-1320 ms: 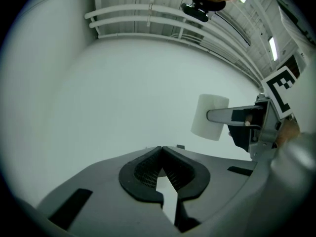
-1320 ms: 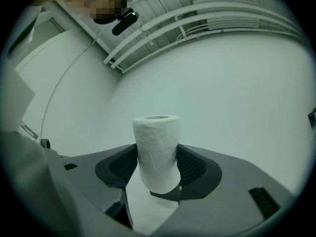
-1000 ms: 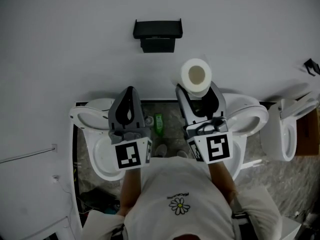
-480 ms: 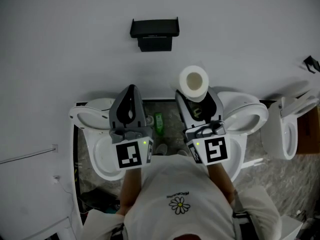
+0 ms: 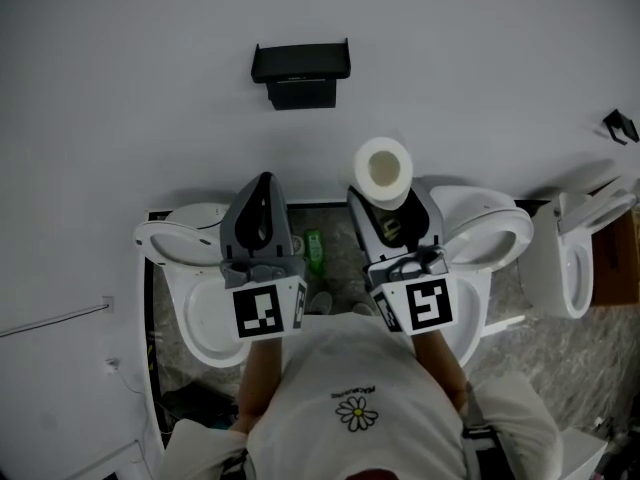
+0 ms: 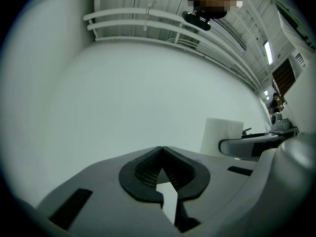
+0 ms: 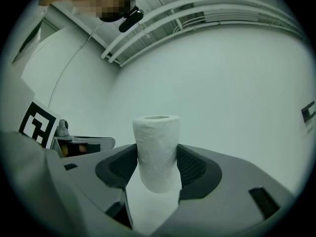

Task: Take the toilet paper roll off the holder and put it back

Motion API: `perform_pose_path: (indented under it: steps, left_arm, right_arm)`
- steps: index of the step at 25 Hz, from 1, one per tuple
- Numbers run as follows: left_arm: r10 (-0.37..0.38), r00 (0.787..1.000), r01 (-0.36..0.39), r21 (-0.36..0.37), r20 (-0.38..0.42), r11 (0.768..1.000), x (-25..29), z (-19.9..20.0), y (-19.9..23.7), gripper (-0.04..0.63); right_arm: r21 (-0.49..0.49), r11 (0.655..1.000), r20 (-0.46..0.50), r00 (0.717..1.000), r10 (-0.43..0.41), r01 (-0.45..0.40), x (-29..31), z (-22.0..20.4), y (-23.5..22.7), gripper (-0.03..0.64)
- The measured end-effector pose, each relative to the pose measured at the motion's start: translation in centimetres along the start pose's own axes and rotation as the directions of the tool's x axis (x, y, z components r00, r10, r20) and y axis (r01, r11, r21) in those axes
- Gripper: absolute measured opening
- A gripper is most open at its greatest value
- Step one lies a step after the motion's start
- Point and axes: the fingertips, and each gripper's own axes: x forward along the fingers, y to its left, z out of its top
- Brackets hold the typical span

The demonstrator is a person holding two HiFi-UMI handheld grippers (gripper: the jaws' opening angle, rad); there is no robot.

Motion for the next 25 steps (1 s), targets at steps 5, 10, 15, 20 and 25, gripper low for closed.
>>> perform_pose_path:
  steps: [5,10,15,20,25]
  left_arm:
    - [0.015,1.000,-0.015,-0.026,-0.008,1.000,0.3,-0.1,0.4,0.018]
    - [0.036,0.999,-0.037,-0.051,-0.014,0.998,0.5,-0.4,1.3,0.018]
    - [0.059,0.998,-0.061,-0.060,-0.034,0.996,0.8,-1.0,3.0,0.018]
    - [0.071,0.997,-0.072,-0.035,-0.033,0.997,1.6,-0.8,4.2,0.018]
    - [0.084,0.994,-0.086,-0.032,-0.075,0.996,1.7,-1.6,5.1,0.018]
  right_arm:
    - [-0.031,0.999,0.029,1.000,0.007,-0.006,1.8,1.5,-0.4,0.252]
    - [-0.077,0.997,0.069,0.997,0.026,-0.020,5.7,4.0,-0.8,0.252]
    - [-0.107,0.994,0.113,0.993,0.029,-0.016,10.8,6.5,-1.6,0.252]
    - [-0.091,0.996,0.129,0.991,0.032,-0.020,15.0,7.8,-2.4,0.252]
    - [-0.065,0.998,0.099,0.995,0.013,-0.006,19.1,7.9,-3.2,0.250]
